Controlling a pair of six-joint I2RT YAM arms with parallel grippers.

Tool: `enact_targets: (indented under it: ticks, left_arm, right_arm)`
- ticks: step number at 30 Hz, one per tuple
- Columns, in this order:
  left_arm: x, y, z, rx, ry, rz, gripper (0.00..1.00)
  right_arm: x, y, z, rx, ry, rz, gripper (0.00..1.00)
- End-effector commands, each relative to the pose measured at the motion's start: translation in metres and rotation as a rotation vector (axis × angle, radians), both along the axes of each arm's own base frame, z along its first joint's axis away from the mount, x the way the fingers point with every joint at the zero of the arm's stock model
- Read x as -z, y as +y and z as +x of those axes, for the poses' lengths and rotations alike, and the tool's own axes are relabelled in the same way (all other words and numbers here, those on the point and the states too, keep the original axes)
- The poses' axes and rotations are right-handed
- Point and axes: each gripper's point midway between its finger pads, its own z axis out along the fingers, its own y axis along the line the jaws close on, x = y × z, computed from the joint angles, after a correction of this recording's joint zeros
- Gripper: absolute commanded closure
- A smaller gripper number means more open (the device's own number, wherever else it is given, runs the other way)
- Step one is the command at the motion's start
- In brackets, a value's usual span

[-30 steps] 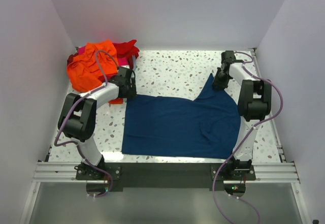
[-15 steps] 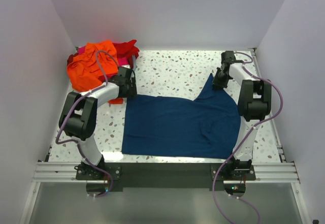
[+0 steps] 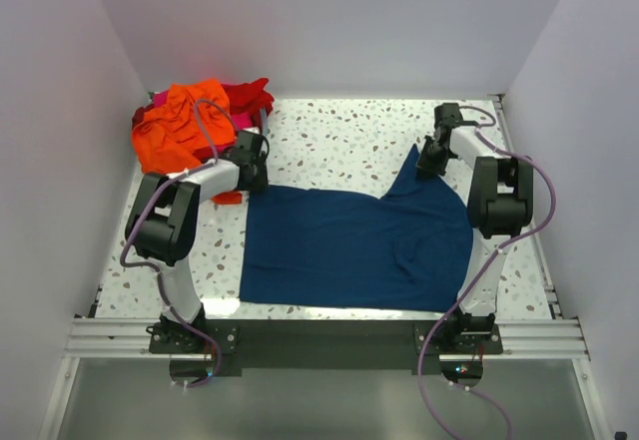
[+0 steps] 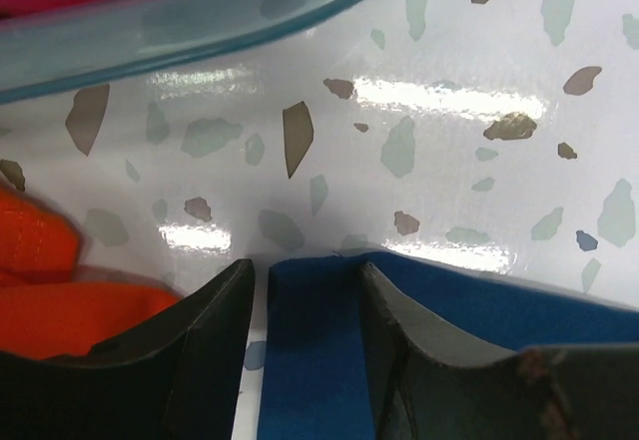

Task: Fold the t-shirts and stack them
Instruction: Fold the tshirt

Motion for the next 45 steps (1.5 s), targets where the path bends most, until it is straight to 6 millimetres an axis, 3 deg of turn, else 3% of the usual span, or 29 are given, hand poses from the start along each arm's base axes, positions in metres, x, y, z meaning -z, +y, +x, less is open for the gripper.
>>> enact_targets:
  ticks: [1,5,8,11,15,20,29,33,38,39,45]
  left_arm:
    - [-0.009,0.001,0.019,-0.018,-0.051,-0.013,0.52]
    - [-0.007,0.005,0.017,-0.031,-0.05,-0.011,0.64]
    - [-0.006,0.005,0.018,-0.032,-0.049,-0.014,0.66]
    - [-0.007,0.005,0.018,-0.033,-0.051,-0.013,0.73]
    - [-0.01,0.005,0.018,-0.033,-0.055,-0.014,0.89]
    - [-0.016,0.005,0.016,-0.036,-0.068,-0.018,0.99]
    - [-0.033,0.006,0.013,-0.037,-0.104,-0.034,1.0]
    - [-0.039,0.004,0.011,-0.034,-0.115,-0.049,1.0]
    - [-0.044,0.004,0.005,-0.032,-0.125,-0.058,1.0]
    - [-0.048,0.005,0.005,-0.031,-0.137,-0.059,1.0]
    - [-0.05,0.007,-0.006,-0.033,-0.151,-0.071,1.0]
  right_arm:
    - [-0.006,0.005,-0.002,-0.015,-0.018,0.027,1.0]
    - [-0.004,0.003,-0.004,-0.015,-0.012,0.023,1.0]
    - [-0.005,0.004,-0.004,-0.019,-0.016,0.029,1.0]
    - [-0.007,0.007,-0.004,-0.025,-0.021,0.041,1.0]
    - [-0.016,0.008,-0.005,-0.03,-0.035,0.044,1.0]
    - [-0.032,0.009,-0.007,-0.031,-0.068,0.052,1.0]
    - [-0.071,0.015,-0.01,-0.026,-0.157,0.086,1.0]
    - [-0.077,0.015,-0.015,-0.026,-0.161,0.086,1.0]
    - [-0.079,0.015,-0.033,-0.014,-0.157,0.088,1.0]
    - [-0.088,0.015,-0.037,-0.012,-0.176,0.09,1.0]
    - [-0.092,0.016,-0.074,0.007,-0.176,0.092,1.0]
